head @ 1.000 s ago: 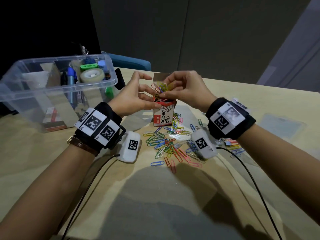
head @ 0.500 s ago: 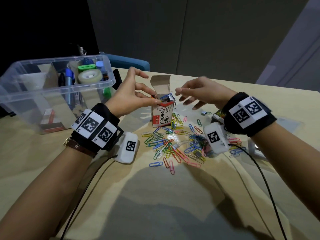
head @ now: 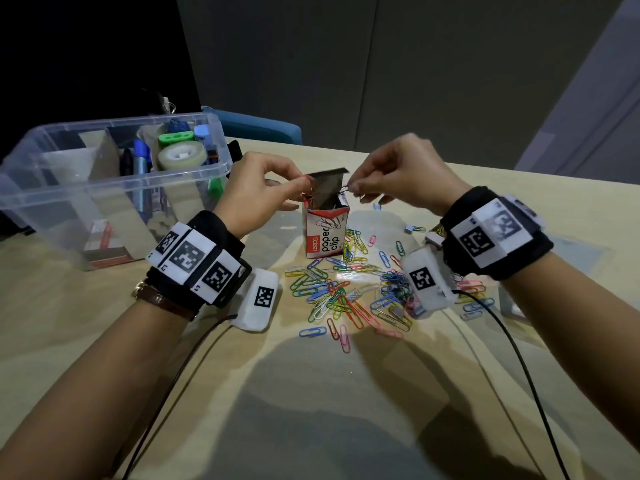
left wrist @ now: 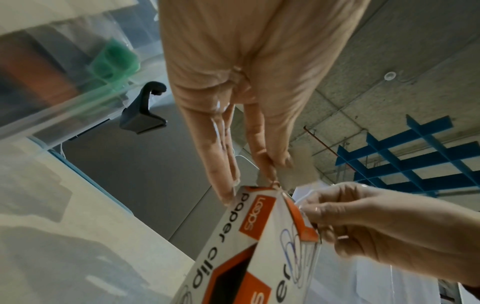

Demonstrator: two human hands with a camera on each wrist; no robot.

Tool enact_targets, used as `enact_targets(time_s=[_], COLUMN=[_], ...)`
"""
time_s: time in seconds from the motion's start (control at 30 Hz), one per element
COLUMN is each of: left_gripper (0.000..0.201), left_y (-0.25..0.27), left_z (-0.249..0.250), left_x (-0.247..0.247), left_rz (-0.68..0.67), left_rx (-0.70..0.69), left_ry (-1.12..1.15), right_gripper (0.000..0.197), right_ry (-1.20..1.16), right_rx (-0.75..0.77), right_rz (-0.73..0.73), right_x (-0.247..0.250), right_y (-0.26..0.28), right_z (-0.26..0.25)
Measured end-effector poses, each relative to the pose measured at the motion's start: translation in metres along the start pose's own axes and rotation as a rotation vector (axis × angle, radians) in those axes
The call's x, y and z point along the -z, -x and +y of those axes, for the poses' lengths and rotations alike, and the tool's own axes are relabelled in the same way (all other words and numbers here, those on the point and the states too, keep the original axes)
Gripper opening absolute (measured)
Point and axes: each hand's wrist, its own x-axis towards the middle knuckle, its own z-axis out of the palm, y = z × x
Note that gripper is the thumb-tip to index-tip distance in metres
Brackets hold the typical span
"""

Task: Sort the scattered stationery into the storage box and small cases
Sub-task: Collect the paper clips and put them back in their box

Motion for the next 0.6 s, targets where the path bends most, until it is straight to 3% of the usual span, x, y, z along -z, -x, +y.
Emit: enact_targets(time_s=[0.2, 0.4, 0.53, 0.6], left_gripper=[0.025, 0.028, 0.026, 0.025], left_y=[0.002, 0.002, 0.002, 0.002], left_z=[0.004, 0.001, 0.0, 0.0], left_x=[0.002, 0.005, 0.005, 0.005], left_rz=[-0.021, -0.048, -0.09, -0.124], left_rx=[-0.023, -0.002, -0.002, 0.011], left_ry=[-0.014, -0.039, -0.075, -0.077], right_gripper=[0.011, 0.008, 0.024, 0.028], right_ry=[-0.129, 0.321, 0.567, 0.615], right_rx=[0.112, 0.254, 0.29, 0.286], right_rz=[-0.014, -0.012, -0.297, -0.312], right_x=[-0.006, -0.018, -0.017, -0.015], right_y=[-0.003, -0.008, -0.005, -0.004], right_z=[-0.018, -0.018, -0.022, -0.023])
